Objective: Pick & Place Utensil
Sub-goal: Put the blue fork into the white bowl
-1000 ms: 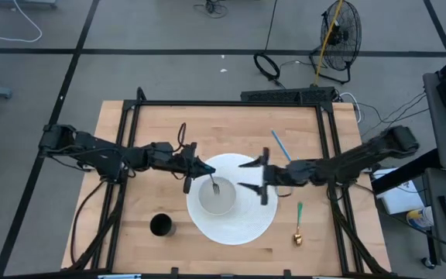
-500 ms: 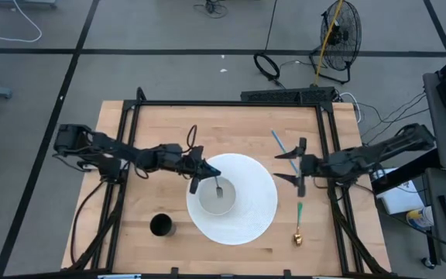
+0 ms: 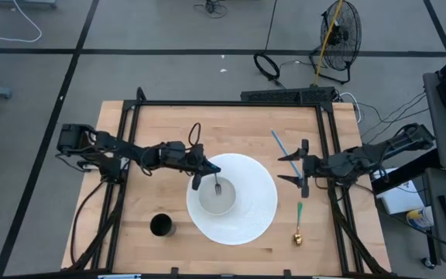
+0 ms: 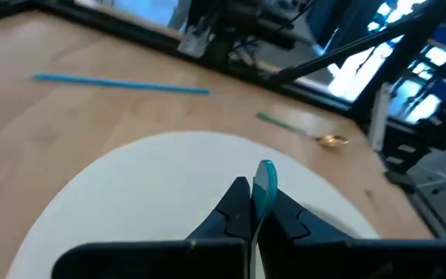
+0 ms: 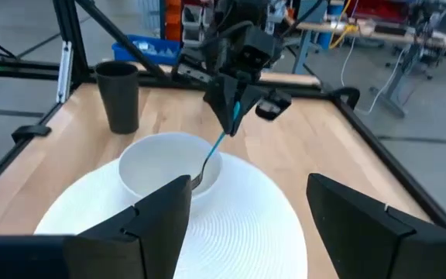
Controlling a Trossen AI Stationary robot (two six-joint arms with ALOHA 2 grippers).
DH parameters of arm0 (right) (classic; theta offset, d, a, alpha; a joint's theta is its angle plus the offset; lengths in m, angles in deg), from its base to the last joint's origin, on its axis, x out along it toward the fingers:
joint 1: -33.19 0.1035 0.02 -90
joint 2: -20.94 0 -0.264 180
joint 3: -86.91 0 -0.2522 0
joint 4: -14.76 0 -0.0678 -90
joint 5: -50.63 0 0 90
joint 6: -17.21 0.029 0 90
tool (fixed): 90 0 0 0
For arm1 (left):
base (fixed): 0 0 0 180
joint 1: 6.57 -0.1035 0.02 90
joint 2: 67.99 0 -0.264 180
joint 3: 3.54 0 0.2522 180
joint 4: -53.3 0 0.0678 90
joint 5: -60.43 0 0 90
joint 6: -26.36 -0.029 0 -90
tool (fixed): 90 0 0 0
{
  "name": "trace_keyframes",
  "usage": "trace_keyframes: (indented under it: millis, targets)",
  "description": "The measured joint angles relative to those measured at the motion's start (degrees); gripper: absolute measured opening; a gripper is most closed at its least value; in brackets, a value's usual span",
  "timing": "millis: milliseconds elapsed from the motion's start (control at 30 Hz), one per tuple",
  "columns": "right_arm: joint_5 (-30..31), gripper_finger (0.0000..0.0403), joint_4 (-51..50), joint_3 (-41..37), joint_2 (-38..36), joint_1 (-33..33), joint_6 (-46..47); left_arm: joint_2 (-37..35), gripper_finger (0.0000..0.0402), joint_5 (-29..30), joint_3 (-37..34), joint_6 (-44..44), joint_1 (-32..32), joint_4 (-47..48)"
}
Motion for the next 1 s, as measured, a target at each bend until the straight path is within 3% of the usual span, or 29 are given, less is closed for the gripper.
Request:
trace_keyframes:
  millis: [367, 667, 1000]
  targets:
    - [-0.14, 0.0251, -2.36, 0.0, 0.43, 0.0, 2.78, 0.0, 0.0004, 0.66, 0.0, 0.27, -0.57, 2.01]
    - [-0.14, 0.0251, -2.38, 0.0, 0.46, 0.0, 2.81, 0.0, 0.0061, 2.38, 0.0, 0.24, -0.57, 2.31]
    - [-0.17, 0.0251, -1.48, -1.35, 0.43, 0.0, 3.29, 0.0, 0.0066, 2.63, 0.0, -1.47, -0.42, 1.78]
